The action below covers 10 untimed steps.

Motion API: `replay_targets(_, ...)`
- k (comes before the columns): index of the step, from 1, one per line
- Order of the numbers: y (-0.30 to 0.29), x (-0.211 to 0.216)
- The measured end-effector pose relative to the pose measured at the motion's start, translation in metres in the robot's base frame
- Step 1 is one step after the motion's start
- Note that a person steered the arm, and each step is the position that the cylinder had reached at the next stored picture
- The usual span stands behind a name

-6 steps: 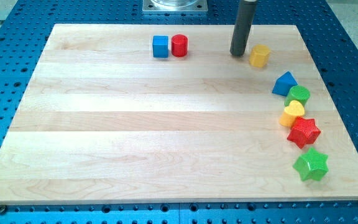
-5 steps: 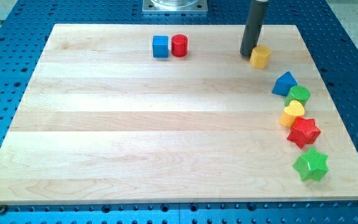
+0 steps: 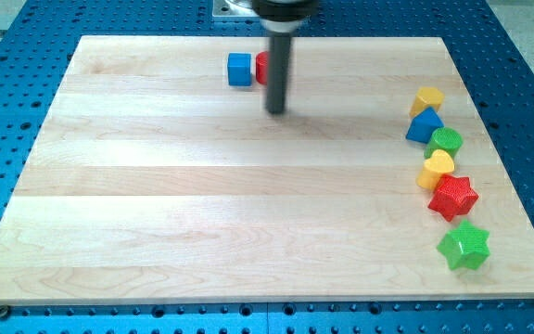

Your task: Place the red circle blue cube above the yellow hexagon

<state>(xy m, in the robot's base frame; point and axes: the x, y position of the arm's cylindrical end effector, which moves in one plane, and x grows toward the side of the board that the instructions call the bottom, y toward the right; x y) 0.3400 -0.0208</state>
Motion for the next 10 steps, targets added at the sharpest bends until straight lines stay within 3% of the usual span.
replay_targets(1, -0.043, -0.031)
replay_targets(2, -0.113, -0.034)
replay_targets(3, -0.063, -0.052)
replay_targets(4, 0.046, -0.053)
replay_targets(5, 0.118, -0.052)
replay_targets(6, 0.048, -0.053)
replay_targets(7, 0.029, -0.067)
replay_targets(8, 0.082, -0.078)
replay_targets(10, 0.08, -0.105)
